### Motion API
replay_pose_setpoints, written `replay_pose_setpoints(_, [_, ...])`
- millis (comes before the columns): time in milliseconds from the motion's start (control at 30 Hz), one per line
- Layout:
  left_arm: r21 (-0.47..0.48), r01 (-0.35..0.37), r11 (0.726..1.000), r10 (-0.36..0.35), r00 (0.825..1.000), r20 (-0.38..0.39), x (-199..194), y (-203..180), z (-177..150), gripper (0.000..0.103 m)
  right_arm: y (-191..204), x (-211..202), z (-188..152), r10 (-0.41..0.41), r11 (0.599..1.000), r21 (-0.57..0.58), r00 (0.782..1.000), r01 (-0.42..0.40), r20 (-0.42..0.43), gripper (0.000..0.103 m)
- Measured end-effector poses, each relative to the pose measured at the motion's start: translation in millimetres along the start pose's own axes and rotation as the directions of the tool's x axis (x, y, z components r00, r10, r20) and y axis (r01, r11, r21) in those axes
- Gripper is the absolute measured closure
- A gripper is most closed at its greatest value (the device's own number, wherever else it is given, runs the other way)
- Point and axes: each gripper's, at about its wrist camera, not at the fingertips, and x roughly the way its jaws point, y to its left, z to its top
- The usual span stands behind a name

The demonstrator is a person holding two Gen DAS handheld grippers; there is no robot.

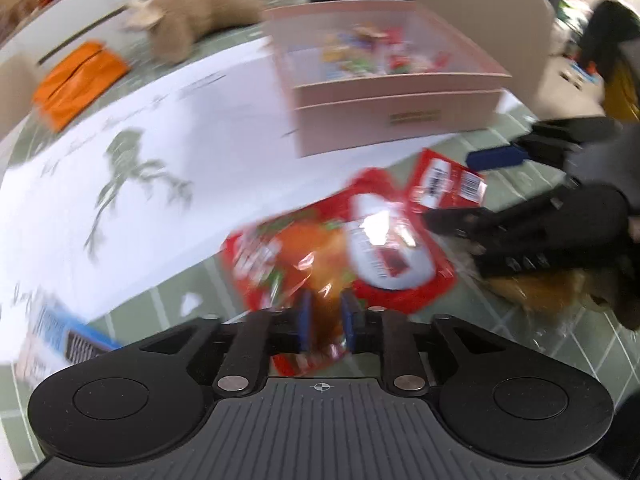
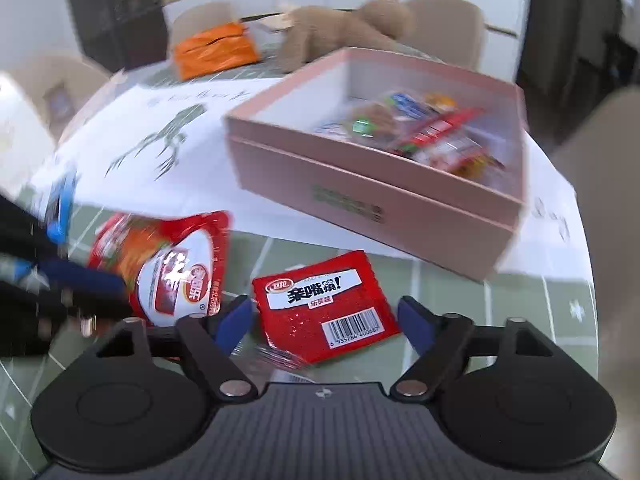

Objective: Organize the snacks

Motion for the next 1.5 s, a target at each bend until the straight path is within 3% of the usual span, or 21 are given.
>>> replay_pose_setpoints(33, [-0.034,0.005,0.999,-0.005,1.0,-0.002,-1,7,-1,0.078,8,1,1,-0.004,0.999,-0.044,1.0,0.003,-0.002,0.035])
replay_pose_setpoints(100, [-0.089,0.025,0.996,-0.025,1.0,0.002,-3,17,-2,0.078,20,-3,3,0.0,0.993,-0.114,1.0,0.002,0.014,0.06])
replay_pose_setpoints(167, [-0.134,0.06,0.989,-0.059,0.998,0.013,-6,24,-3,0.078,25,-9,6,0.038,0.989,-0.145,0.999,-0.037,0.008,0.078])
replay_pose_setpoints(233, [-0.161,0.096,0.982,-0.093,0.995,0.025,-10,25,-5,0.078,22,-14,8,0.045,0.99,-0.132,0.999,-0.044,0.01,0.086])
replay_pose_setpoints(467, [-0.159,0.249,0.955,-0.25,0.968,0.014,-14,2,-4,0.078,-17,-45,-3,0.018,1.0,0.002,1.0,-0.018,0.016,0.084])
replay_pose_setpoints(667, [-0.146,0.326,0.934,-0.328,0.945,0.011,-18,-21,-9,0.078,-30,-66,-38,-0.082,0.996,0.016,0.996,0.083,-0.042,0.075])
replay_pose_setpoints(800, [-0.171,0.295,0.94,-0.293,0.955,0.037,-26,-12,-13,0.078,-15,-66,-53,-0.005,0.998,0.055,0.996,0.01,-0.084,0.075])
replay_pose_setpoints(1033, [-0.176,0.196,0.965,-0.182,0.979,0.096,-57,13,-18,0.078,54,-47,-41,0.153,0.984,-0.079,0.985,-0.159,-0.075,0.072])
replay_pose_setpoints(1100, [-0.131,0.181,0.975,-0.169,0.981,0.092,-62,7,-21,0.078,63,-48,-39,0.149,0.98,-0.125,0.986,-0.157,-0.069,0.064])
replay_pose_setpoints(1200, [-0.042,0.145,0.988,-0.142,0.987,0.073,-58,-12,-24,0.078,48,-51,-36,0.129,0.987,-0.087,0.99,-0.134,-0.061,0.052])
replay_pose_setpoints(1300, [0.037,0.136,0.99,-0.137,0.99,0.03,-42,-34,-26,0.077,24,-52,-35,0.069,0.997,-0.02,0.996,-0.07,-0.055,0.05])
replay_pose_setpoints(1367, [0.131,0.096,0.987,-0.102,0.994,0.041,-38,-53,-27,0.074,10,-53,-35,0.02,1.0,0.019,0.998,-0.019,-0.054,0.049])
replay_pose_setpoints(1500, [0.222,0.088,0.971,-0.095,0.995,0.022,-33,-74,-25,0.051,-14,-57,-38,-0.046,0.995,0.088,0.998,0.051,-0.049,0.048])
